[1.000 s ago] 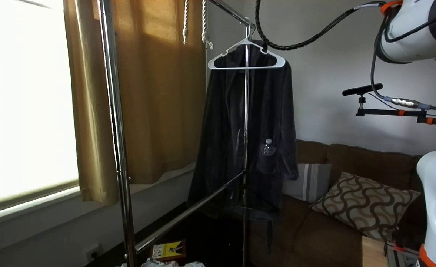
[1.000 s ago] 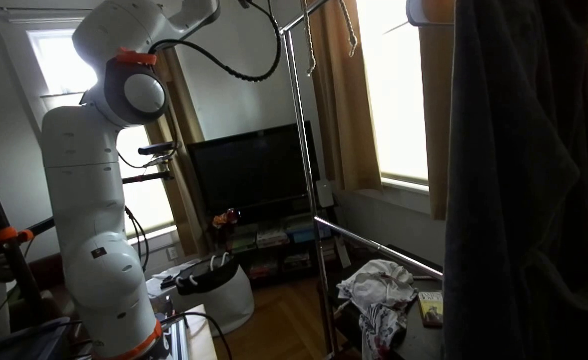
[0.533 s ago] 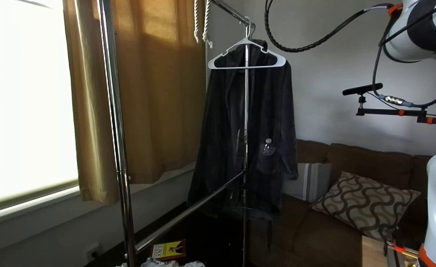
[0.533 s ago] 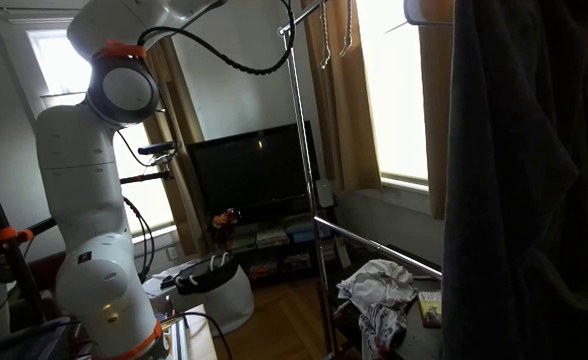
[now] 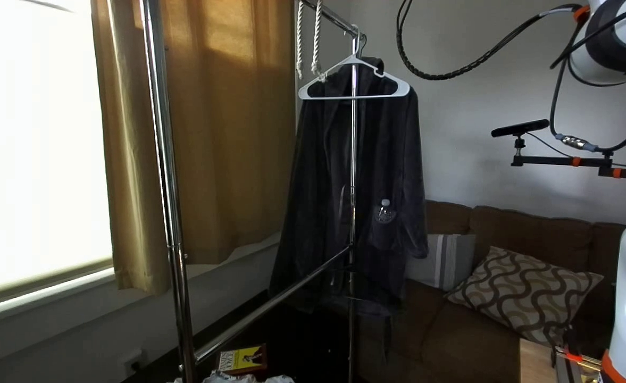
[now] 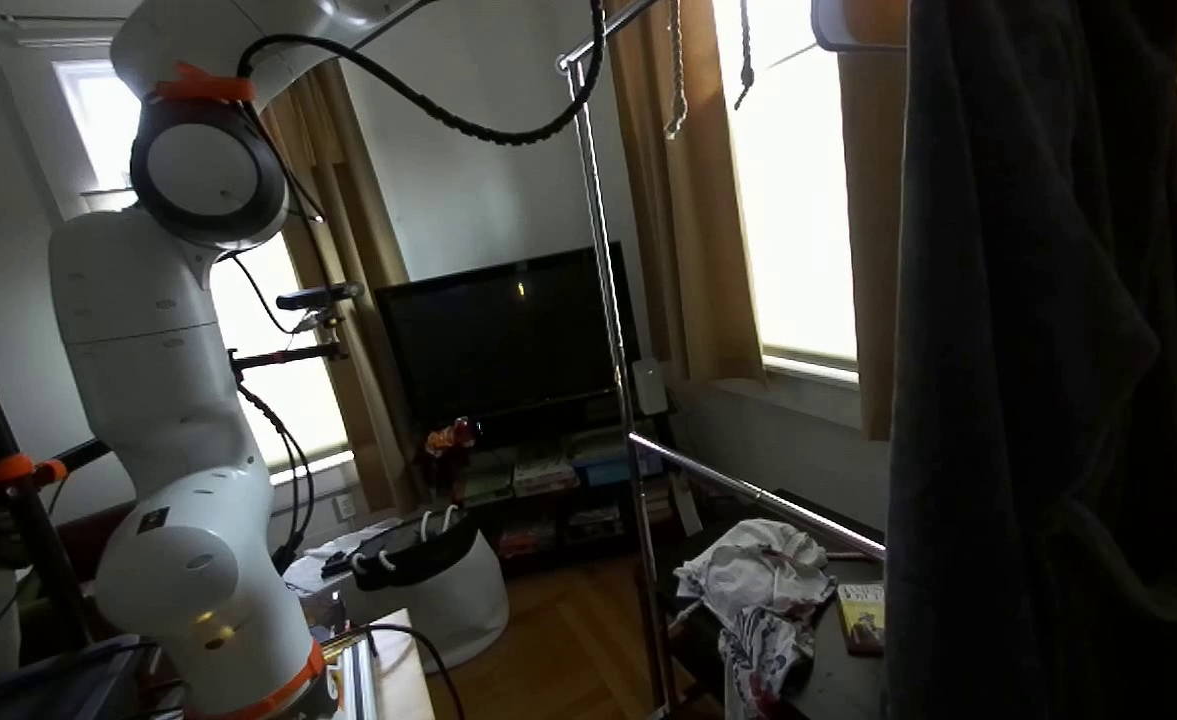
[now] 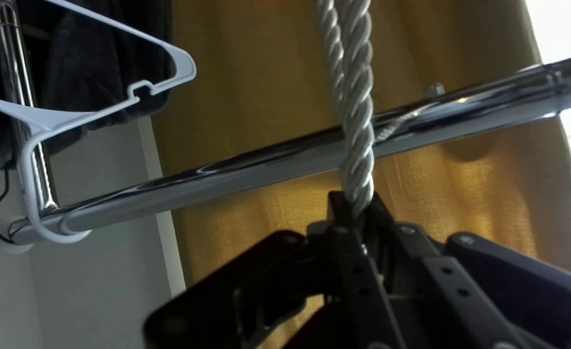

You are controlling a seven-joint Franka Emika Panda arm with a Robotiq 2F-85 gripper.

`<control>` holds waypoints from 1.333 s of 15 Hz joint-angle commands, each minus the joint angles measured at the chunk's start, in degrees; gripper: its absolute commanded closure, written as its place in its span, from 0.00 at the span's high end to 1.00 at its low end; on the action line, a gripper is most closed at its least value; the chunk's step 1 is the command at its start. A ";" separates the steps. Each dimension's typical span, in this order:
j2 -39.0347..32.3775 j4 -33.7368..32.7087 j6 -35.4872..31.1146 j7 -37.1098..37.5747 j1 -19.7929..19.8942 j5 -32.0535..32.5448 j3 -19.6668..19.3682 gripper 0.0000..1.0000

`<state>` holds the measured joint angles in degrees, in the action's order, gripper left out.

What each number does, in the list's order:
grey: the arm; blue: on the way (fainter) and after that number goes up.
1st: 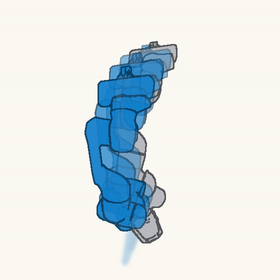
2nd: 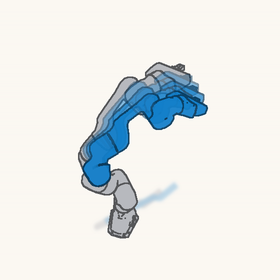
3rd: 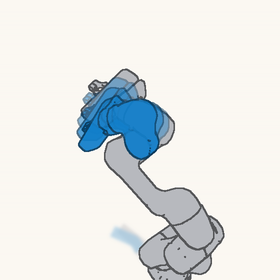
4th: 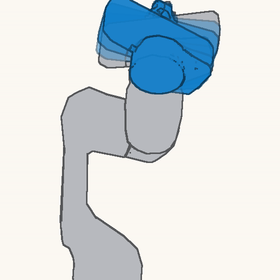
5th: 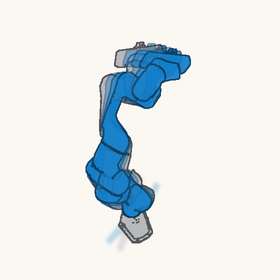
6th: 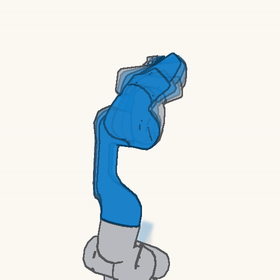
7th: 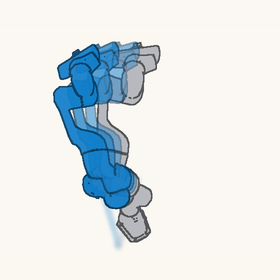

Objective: Move the white rope to the far right side of the top rail

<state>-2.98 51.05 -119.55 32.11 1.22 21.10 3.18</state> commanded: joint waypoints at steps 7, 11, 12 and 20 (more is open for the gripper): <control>1.43 9.55 -8.43 -15.28 11.90 -27.55 -8.02 0.03; -0.41 6.44 -7.21 -14.93 12.30 -26.72 -8.29 0.03; -0.22 6.24 -6.71 -16.07 12.78 -27.47 -8.59 0.03; -1.53 3.48 -5.06 -7.72 15.44 -23.73 -12.71 0.03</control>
<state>-3.50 56.55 -126.62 20.77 16.11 -3.95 -8.72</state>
